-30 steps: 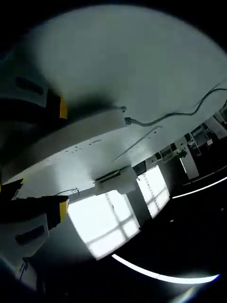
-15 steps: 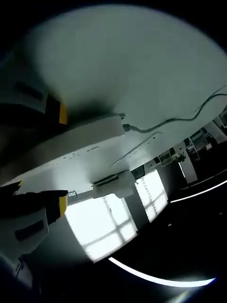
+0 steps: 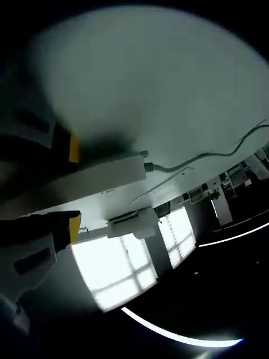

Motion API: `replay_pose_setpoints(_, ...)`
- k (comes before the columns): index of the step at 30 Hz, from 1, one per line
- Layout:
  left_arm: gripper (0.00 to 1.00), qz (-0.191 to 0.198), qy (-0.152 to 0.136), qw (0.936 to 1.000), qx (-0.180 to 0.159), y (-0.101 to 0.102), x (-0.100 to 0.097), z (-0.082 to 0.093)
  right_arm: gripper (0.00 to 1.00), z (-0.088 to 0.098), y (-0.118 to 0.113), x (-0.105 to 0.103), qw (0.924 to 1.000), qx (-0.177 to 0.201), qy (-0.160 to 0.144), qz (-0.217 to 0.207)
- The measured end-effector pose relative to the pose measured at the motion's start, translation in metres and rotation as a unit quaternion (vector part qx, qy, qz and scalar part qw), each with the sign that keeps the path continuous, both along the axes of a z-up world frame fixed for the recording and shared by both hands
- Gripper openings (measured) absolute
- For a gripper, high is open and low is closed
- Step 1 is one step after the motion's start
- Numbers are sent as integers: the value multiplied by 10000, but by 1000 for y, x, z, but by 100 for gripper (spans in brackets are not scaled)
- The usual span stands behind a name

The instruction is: Pick up the power strip scattered on the table, fix it on the side mounting bracket of the table, and press the switch

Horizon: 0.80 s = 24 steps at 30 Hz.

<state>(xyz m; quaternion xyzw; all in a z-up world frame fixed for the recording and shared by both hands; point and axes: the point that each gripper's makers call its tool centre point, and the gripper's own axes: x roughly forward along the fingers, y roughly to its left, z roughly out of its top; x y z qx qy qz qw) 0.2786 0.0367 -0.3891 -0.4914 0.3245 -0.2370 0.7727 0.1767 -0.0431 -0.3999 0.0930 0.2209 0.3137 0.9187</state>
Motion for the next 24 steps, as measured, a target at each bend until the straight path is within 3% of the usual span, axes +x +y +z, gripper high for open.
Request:
replay_pose_setpoints(8,31,12,50,10000,15,2,2,-2,46,0,0,0,10000,-46,-5,10)
replay_pose_setpoints(15,28,106,174,9995,-241,1,0,-2,47,-1,-1,0,9998,-178,-102,75)
replay_pose_setpoints(24,26,68,-13,9988,-479,7,6,13,51,-5,3,-4,9977,-512,-251,376)
